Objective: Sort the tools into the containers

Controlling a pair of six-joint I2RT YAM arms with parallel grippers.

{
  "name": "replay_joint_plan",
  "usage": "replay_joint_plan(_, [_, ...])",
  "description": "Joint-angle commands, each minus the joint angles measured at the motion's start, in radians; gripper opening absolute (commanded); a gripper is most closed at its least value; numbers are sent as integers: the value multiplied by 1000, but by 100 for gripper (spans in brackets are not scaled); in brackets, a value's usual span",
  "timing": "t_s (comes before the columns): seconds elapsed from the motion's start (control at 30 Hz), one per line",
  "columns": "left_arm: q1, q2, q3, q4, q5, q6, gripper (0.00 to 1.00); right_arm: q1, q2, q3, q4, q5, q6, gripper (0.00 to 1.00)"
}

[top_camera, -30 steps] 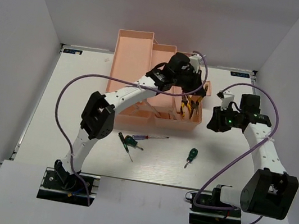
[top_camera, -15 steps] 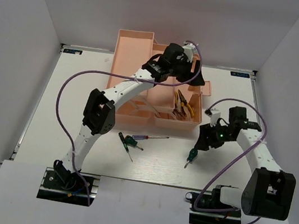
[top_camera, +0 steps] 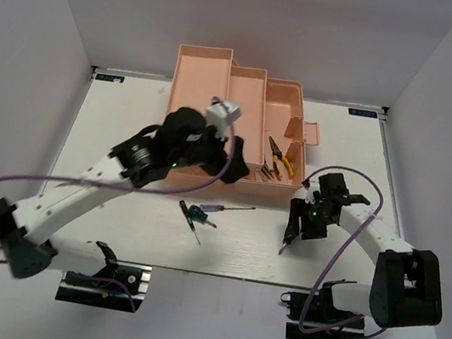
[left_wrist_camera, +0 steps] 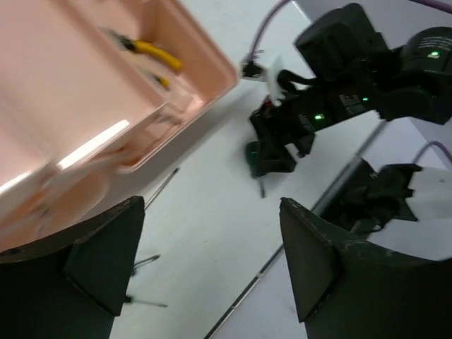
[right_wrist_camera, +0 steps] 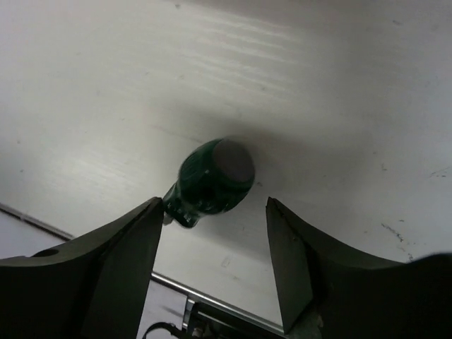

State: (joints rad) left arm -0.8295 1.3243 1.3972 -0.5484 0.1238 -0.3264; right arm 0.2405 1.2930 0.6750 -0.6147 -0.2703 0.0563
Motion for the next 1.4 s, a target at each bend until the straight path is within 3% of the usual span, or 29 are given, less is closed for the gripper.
replay_joint_plan(0.0, [-6,-157,-211,-79,-229,-75,89,37,54,-17,108,100,148,64])
replay_joint_plan(0.17, [-34,-301,-375,-122,-358,-229,90,62,101,-18,147,201,220,46])
replay_joint_plan(0.27, [-54,-310,-444,-131,-380,-263,90,59,89,-9,118,189,211,22])
replay_joint_plan(0.3, [-68,-294,-454,-131,-380,-263,87,57,80,-6,86,166,203,7])
replay_joint_plan(0.37, [-95,-242,-467,-131,-354,-263,82,54,0,12,37,55,133,0])
replay_joint_plan(0.43, [-124,-185,-478,-131,-342,-263,75,51,-143,35,-2,-38,5,0])
replay_joint_plan(0.47, [-134,-169,-487,-131,-342,-263,71,52,-184,47,-22,-172,-36,0])
replay_joint_plan(0.5, [-134,-157,-488,-122,-342,-272,60,52,-260,61,-36,-225,-175,0])
replay_joint_plan(0.57, [-148,-134,-498,-96,-365,-272,49,54,-352,142,-62,-320,-249,0])
replay_joint_plan(0.6, [-157,-110,-498,-85,-365,-272,36,52,-362,165,-62,-355,-325,0])
replay_joint_plan(0.63, [-157,-96,-498,-75,-365,-263,30,54,-362,222,-60,-374,-343,0])
replay_joint_plan(0.7, [-157,-57,-498,-35,-365,-241,26,52,-314,288,-39,-398,-346,0])
replay_joint_plan(0.77, [-166,-31,-498,-12,-352,-226,36,52,-221,357,42,-414,-331,0])
replay_joint_plan(0.87, [-166,1,-507,8,-352,-201,74,68,-77,447,260,-432,-244,0])
replay_joint_plan(0.97, [-166,24,-507,-1,-391,-192,82,88,81,540,331,-429,-152,0])
replay_joint_plan(1.03, [-166,35,-489,-27,-427,-203,86,102,227,690,342,-423,-105,0])
replay_joint_plan(1.13, [-175,64,-475,-83,-475,-279,88,126,370,874,345,-425,-87,0])
replay_joint_plan(1.2, [-175,96,-448,-131,-489,-354,88,141,447,946,331,-423,-88,6])
replay_joint_plan(1.23, [-175,105,-448,-151,-506,-385,88,144,466,987,319,-419,-90,10])
replay_joint_plan(1.3, [-175,115,-434,-174,-506,-460,88,158,528,1053,278,-417,-92,37])
replay_joint_plan(1.33, [-175,139,-422,-201,-516,-488,88,161,541,1072,264,-417,-93,60])
replay_joint_plan(1.37, [-175,151,-422,-211,-516,-506,88,163,564,1084,248,-418,-93,60])
